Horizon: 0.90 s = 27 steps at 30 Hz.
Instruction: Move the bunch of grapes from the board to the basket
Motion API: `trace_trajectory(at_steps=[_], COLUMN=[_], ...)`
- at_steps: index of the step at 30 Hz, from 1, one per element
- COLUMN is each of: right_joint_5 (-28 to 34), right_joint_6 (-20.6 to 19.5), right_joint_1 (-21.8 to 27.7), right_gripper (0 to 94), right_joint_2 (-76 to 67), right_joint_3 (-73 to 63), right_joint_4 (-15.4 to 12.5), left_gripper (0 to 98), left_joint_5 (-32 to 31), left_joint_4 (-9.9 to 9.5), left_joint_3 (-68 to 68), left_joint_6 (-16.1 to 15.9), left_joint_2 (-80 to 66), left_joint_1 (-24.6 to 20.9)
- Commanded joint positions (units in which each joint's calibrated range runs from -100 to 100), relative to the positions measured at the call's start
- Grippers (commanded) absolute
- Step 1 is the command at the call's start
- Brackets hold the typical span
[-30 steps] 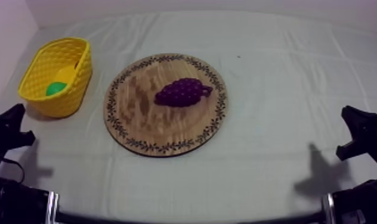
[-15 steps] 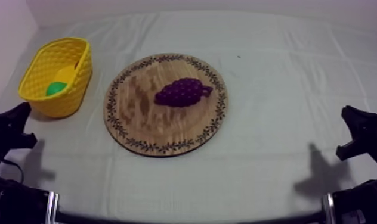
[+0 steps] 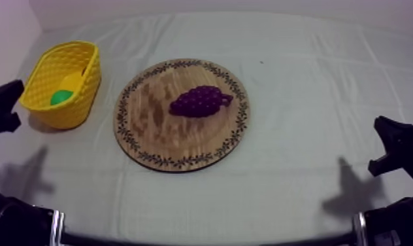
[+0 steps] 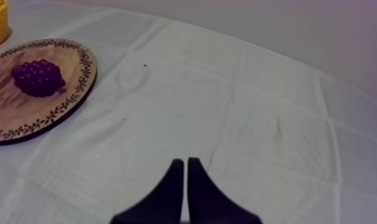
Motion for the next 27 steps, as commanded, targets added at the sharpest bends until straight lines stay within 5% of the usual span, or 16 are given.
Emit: trace_trajectory(at_steps=[1,20,27], right_joint_5=[-0.03,-0.03,-0.03], right_joint_6=[-0.01,-0.01,-0.01], right_joint_1=[0.02,0.02,0.02], right_gripper=[0.4,0.4,0.4], right_joint_2=[-0.01,-0.01,-0.01], right_joint_3=[-0.03,-0.03,-0.03], right_joint_4=[0.01,0.01,0.01], left_gripper=[0.0,0.0,0.0], left_joint_5=[3.38,13.61,20.43], left_joint_4=[0.41,3.63,1.84], left_joint_3=[-9.38,-42.24,-55.13], left_joint_6=[-1.12,-5.75,-4.90], left_joint_2=[4.88,36.20,50.00], left_joint_1=[1.44,10.68,15.04])
